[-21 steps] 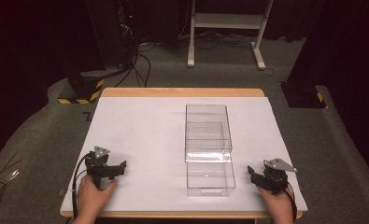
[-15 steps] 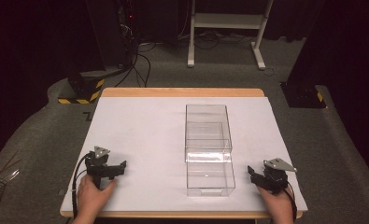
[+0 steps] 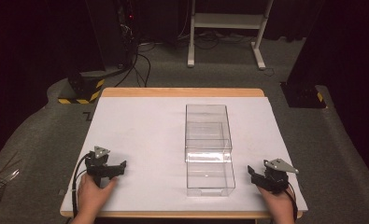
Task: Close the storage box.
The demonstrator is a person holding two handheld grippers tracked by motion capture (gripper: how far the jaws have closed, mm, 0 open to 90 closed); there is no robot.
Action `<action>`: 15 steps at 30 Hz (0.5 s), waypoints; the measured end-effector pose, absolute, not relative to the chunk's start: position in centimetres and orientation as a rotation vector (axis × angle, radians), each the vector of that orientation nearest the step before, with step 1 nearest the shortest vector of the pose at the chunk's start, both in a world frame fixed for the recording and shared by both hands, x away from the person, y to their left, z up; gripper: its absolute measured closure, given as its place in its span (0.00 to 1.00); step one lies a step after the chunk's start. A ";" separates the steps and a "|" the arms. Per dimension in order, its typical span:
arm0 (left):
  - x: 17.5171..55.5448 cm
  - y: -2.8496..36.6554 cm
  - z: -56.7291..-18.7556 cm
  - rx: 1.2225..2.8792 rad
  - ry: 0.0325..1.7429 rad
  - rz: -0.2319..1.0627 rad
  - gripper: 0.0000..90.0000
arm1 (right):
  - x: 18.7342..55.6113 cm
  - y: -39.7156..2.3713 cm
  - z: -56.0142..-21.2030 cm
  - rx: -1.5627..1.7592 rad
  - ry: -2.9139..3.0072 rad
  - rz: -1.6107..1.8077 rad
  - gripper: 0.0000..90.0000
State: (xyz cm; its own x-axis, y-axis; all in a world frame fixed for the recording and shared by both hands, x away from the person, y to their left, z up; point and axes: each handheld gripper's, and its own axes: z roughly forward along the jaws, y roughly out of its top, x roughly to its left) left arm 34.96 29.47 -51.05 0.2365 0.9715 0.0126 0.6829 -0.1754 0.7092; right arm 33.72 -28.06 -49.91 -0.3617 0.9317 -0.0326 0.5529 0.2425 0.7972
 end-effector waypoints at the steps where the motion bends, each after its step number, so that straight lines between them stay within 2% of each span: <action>1: 35.0 29.5 -51.0 1.932 1.511 0.642 0.01 | 33.7 -28.1 -49.9 1.349 2.008 0.975 0.32; 15: 35.0 29.5 -51.1 1.931 1.510 0.640 0.01 | 33.0 -27.9 -48.4 1.307 1.977 1.033 0.31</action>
State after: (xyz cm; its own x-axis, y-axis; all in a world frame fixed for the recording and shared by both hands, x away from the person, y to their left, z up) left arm 34.98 29.49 -51.05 0.2369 0.9715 0.0103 0.6830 -0.1741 0.7094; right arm 32.97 -27.86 -48.40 -0.3765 0.9259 -0.0301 0.5041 0.2320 0.8319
